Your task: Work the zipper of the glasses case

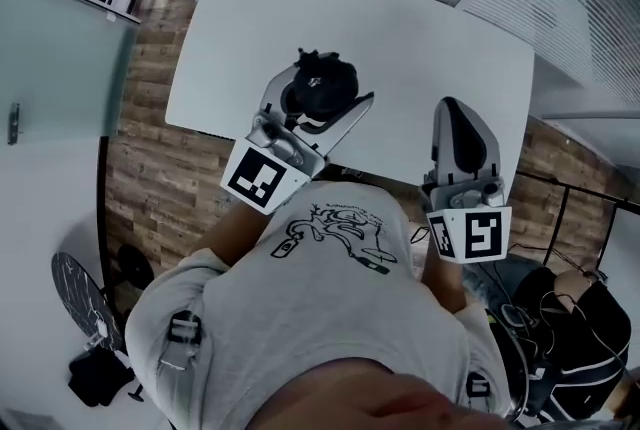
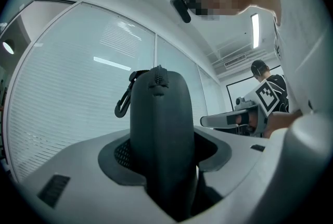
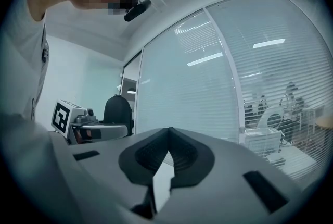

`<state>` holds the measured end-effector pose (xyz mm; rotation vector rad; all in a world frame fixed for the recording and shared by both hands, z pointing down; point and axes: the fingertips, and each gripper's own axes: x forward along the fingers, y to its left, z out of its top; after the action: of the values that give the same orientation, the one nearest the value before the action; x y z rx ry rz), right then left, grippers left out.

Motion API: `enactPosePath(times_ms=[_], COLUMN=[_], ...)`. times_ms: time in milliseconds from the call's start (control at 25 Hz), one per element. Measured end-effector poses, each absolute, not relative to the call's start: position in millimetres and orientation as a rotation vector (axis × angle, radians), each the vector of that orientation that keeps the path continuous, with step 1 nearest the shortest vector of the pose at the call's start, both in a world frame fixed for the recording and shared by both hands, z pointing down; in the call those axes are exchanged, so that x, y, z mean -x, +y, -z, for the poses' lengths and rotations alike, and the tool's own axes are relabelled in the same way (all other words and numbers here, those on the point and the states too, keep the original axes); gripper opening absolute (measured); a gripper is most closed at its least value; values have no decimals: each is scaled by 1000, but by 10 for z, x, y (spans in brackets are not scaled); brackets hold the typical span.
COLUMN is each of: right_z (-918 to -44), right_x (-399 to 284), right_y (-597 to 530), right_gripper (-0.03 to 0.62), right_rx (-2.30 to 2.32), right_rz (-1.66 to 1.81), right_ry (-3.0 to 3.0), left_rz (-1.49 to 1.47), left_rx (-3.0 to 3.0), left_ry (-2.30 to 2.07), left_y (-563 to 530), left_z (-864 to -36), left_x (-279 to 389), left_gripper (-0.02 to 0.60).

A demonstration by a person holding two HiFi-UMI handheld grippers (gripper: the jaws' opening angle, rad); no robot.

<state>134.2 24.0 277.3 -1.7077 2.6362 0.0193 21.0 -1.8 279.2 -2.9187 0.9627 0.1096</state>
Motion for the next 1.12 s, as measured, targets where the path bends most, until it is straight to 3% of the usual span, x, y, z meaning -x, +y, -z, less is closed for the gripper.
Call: enactPosePath(times_ms=[1120], right_z=[-2643], right_x=[-1009], right_y=[-459], right_gripper=[5], right_rx=[1692], right_rz=[-60], right_ry=[2622], left_rz=[-52], left_rx=[2955], left_ry=[885], left_y=[-744], left_z=[-2857], left_x=[-19], left_gripper=[250])
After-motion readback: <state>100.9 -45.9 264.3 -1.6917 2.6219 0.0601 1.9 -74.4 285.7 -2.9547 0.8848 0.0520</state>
